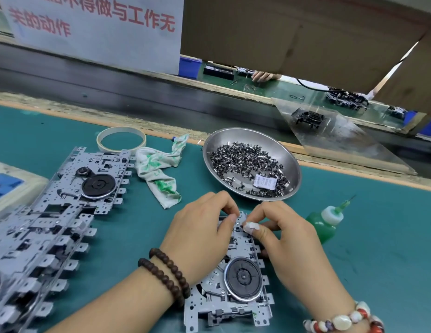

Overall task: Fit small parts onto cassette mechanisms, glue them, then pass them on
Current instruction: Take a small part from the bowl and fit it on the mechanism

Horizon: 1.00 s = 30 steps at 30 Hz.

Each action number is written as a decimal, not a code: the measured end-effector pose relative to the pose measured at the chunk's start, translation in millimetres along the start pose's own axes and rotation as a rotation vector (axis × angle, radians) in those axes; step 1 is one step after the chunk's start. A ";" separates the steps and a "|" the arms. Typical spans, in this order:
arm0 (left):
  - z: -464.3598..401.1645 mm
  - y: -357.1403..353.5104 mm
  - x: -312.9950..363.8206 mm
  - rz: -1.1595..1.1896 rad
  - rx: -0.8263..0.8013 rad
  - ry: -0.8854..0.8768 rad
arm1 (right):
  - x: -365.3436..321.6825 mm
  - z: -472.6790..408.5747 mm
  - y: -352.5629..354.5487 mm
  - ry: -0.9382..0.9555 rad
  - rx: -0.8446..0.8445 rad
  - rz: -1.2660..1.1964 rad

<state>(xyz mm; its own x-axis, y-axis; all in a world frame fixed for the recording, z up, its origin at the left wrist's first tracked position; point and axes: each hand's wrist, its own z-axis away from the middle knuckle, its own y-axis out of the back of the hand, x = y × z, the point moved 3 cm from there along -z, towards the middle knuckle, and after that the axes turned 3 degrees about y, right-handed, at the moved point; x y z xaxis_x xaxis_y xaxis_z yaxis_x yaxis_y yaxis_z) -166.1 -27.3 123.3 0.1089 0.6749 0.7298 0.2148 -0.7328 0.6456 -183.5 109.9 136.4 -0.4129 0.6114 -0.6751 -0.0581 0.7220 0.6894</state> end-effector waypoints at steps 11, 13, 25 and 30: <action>1.2 0.7 0.2 0.018 -0.072 -0.048 | 0.8 0.3 -3.9 0.052 0.011 0.073; 0.8 0.9 -0.2 0.000 -0.092 -0.055 | 0.0 0.0 -3.6 0.043 0.004 0.064; 0.3 0.1 -1.3 0.037 -0.095 -0.030 | 9.1 3.9 -8.0 -0.197 -0.134 -0.332; 1.6 -0.7 -0.4 0.031 -0.083 -0.027 | 10.3 4.0 -11.3 -0.279 -0.137 -0.458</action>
<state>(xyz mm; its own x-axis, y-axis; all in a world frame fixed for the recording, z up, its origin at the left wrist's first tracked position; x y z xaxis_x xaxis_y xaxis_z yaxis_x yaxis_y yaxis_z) -164.7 -26.9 122.2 0.1407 0.6532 0.7440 0.1303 -0.7571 0.6401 -183.5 109.4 120.6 -0.0626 0.3210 -0.9450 -0.3003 0.8969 0.3246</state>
